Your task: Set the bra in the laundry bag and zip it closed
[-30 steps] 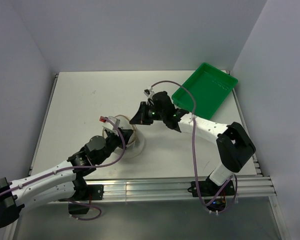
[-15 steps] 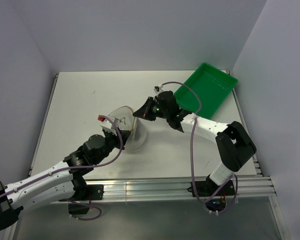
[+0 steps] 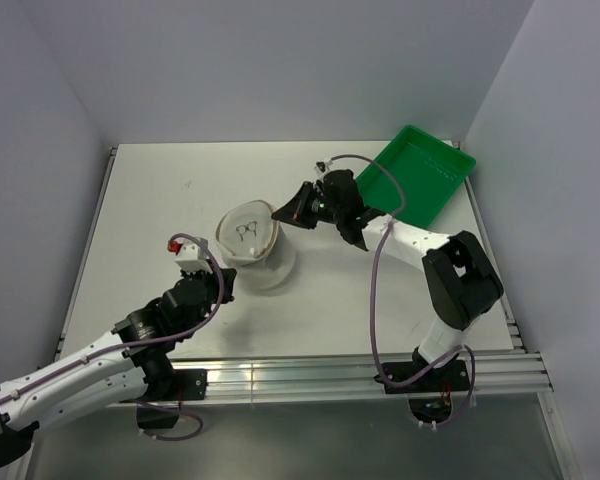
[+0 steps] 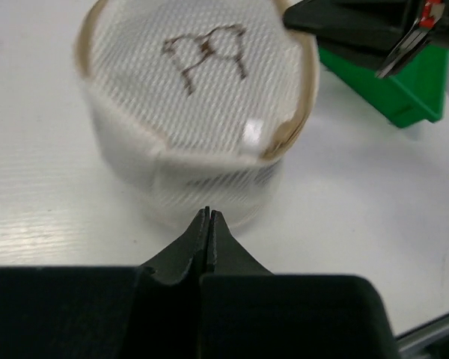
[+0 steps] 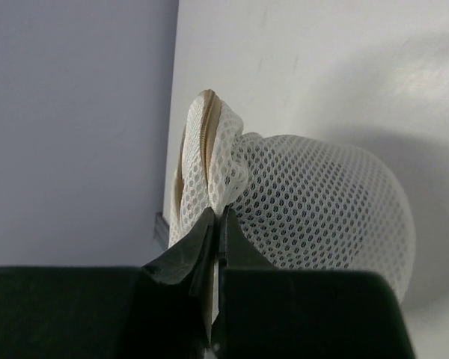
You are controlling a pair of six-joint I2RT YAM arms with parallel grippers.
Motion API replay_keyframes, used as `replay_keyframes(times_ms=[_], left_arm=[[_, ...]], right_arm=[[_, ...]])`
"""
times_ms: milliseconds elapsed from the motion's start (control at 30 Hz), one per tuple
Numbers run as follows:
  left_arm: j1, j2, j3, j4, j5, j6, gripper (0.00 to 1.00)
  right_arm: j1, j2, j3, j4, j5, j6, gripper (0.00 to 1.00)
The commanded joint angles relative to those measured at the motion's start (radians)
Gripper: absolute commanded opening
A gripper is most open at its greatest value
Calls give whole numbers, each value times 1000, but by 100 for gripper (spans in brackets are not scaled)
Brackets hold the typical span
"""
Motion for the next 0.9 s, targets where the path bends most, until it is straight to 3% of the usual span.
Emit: replay_keyframes(times_ms=[0, 67, 167, 267, 500, 667, 867], left_arm=[[-11, -38, 19, -99, -123, -30, 0], [-11, -9, 24, -24, -114, 9, 0], [-11, 59, 64, -45, -169, 22, 0], [-11, 32, 52, -27, -181, 43, 0], [-11, -25, 100, 49, -94, 85, 0], [-11, -41, 196, 58, -72, 137, 0], [-11, -50, 269, 33, -68, 145, 4]], right_arm=[[-88, 28, 105, 11, 54, -114, 0], [-88, 42, 120, 1, -1, -138, 0], [-89, 46, 163, -71, 16, -224, 0], [-91, 38, 168, -95, -2, -243, 0], [-46, 59, 142, -71, -62, -209, 8], [-3, 55, 160, -26, -117, -169, 0], [52, 23, 225, 42, -165, -111, 0]])
